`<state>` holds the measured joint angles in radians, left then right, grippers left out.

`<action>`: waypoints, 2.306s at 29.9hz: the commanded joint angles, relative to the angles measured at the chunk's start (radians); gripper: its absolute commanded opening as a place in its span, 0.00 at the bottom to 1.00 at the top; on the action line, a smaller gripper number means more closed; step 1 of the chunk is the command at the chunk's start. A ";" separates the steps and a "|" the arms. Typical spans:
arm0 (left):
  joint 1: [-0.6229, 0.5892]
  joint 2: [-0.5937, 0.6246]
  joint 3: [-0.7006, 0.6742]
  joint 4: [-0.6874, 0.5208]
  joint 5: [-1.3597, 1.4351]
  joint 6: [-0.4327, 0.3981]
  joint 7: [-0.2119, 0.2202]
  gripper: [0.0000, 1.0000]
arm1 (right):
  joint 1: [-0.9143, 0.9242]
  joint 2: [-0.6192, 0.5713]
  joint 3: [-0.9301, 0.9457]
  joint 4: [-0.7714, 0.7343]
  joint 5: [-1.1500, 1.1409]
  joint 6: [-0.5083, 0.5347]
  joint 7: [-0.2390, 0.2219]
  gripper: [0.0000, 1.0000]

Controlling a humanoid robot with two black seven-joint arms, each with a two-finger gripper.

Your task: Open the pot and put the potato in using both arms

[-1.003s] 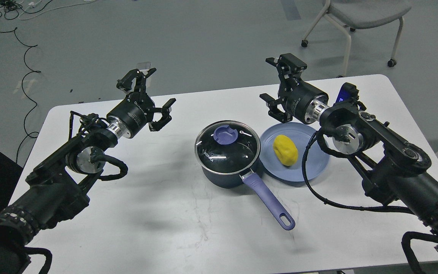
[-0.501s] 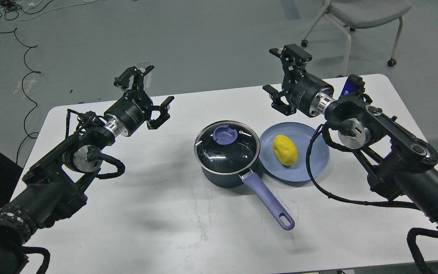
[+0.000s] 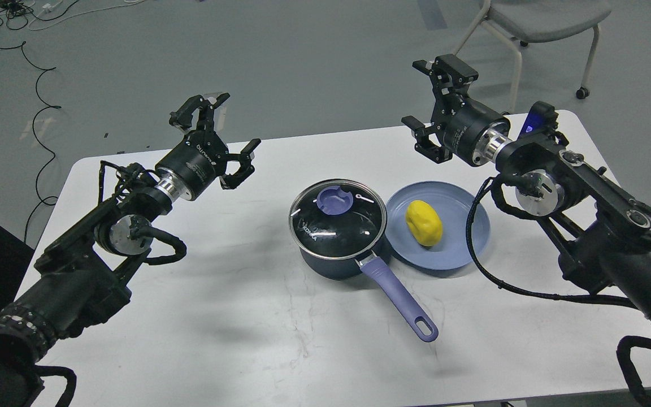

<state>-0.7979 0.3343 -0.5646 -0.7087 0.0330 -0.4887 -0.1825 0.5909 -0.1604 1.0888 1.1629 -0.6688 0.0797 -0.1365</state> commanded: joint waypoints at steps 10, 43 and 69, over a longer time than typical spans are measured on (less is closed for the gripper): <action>-0.003 0.015 0.003 -0.001 0.010 0.000 -0.046 0.98 | -0.002 -0.018 -0.006 0.009 0.000 0.000 -0.002 1.00; -0.087 0.157 0.279 -0.502 1.820 0.676 -0.298 0.98 | -0.088 -0.079 0.146 0.003 0.006 -0.002 -0.002 1.00; -0.096 0.075 0.379 -0.331 1.958 0.683 -0.306 0.98 | -0.117 -0.079 0.160 -0.002 0.005 -0.002 -0.002 1.00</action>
<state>-0.8953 0.4100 -0.1878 -1.0414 1.9874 0.1950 -0.4885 0.4808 -0.2394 1.2488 1.1618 -0.6642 0.0781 -0.1381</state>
